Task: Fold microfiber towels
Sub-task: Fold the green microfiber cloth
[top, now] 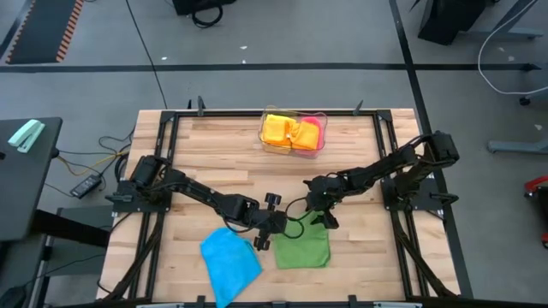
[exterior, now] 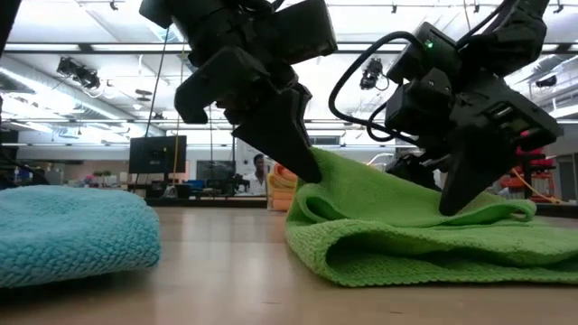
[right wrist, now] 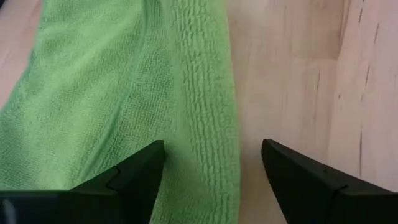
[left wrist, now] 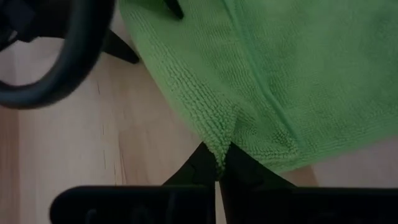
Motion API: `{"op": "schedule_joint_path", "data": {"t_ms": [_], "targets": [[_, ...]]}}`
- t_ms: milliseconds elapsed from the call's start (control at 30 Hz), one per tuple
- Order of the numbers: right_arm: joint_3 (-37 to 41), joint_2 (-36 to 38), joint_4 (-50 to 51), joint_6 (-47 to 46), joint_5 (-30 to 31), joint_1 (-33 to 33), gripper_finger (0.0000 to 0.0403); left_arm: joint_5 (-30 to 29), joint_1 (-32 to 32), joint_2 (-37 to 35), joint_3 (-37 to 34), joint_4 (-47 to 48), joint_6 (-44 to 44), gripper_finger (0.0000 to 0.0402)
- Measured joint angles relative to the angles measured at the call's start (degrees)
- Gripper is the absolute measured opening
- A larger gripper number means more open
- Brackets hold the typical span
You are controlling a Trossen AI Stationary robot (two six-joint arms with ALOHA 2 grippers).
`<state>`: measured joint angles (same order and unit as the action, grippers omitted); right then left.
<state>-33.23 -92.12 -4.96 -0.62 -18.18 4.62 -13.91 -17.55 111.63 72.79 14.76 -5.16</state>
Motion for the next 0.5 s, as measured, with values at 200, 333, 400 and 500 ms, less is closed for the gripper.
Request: {"op": "schedule_joint_path", "data": {"t_ms": [200, 333, 400, 500], "targets": [[0.07, 0.82, 2.50, -0.52, 0.79, 1.59, 0.0237, -0.04, 0.07, 0.00, 0.00, 2.44, 3.28, 0.0029], [0.30, 2.85, 5.07, -1.87, 1.23, 2.10, 0.0215, -0.03, 0.07, 0.00, 0.00, 3.62, 4.75, 0.0035], [0.38, 3.74, 6.64, -2.50, 1.17, 2.10, 0.0203, -0.02, 0.07, 0.00, 0.00, 3.74, 4.88, 0.0027], [0.31, 3.96, 8.43, -3.24, 1.19, 2.09, 0.0181, -0.02, 0.05, 0.00, 0.00, 4.03, 4.95, 0.0014]]}}
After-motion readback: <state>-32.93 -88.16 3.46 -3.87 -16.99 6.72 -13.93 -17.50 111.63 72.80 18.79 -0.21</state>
